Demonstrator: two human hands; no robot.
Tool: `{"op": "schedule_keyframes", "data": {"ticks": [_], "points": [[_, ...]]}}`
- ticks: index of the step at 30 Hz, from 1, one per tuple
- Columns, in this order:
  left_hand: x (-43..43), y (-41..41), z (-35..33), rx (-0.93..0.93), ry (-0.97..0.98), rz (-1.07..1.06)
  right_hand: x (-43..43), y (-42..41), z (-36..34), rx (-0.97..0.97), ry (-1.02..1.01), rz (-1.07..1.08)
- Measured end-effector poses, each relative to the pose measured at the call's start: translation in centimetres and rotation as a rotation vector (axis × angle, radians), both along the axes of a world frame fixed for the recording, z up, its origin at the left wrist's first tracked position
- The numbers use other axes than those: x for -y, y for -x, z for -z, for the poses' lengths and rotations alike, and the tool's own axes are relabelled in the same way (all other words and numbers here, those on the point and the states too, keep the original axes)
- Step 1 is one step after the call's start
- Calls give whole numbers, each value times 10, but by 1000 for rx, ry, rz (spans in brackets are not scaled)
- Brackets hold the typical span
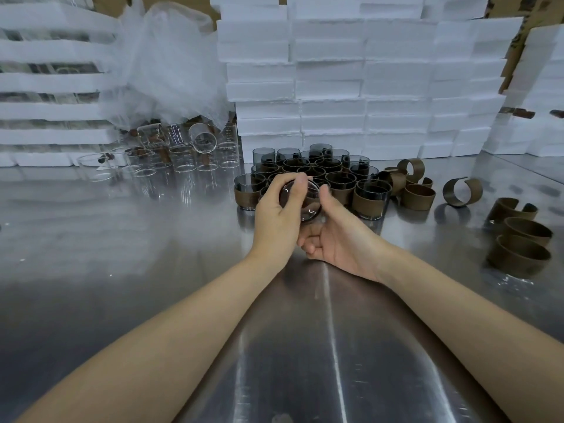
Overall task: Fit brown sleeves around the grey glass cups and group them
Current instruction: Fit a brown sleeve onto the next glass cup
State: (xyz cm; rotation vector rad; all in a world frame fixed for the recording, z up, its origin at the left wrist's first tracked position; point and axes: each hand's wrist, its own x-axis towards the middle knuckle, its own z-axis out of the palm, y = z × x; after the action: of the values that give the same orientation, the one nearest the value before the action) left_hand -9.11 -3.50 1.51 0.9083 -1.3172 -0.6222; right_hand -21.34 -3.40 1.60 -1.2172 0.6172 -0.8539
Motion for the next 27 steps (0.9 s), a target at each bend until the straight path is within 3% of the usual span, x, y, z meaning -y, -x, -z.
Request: {"op": "schedule_keyframes", "data": {"ticks": [4,7,9,12,15,17,22,25,27], "points": [[1,-3,1,17,9,25,-4,0,-1,-53,29,72],[-4,-6,-3,94,101,-5,-4,-2,-1,-94,98,266],[-9,-7,-5,382,289,-63,-2,-2,0,-269,305,477],[-15,3,-4,965,519,-134,-1,2,5,-696,641,658],[-20,14,-5,1112,451,-218,-6,4,5,-595,671,671],[-21,13,-5,1105,395,-271,-8,2,2,-503,686,629],[-20,6,-5,814,146,-220,-8,4,4,-660,765,568],[-16,0,-10,548,47,-118,-13,3,2,-617,739,526],[-12,-3,-16,286,-139,44,-14,4,2,-574,707,492]]}}
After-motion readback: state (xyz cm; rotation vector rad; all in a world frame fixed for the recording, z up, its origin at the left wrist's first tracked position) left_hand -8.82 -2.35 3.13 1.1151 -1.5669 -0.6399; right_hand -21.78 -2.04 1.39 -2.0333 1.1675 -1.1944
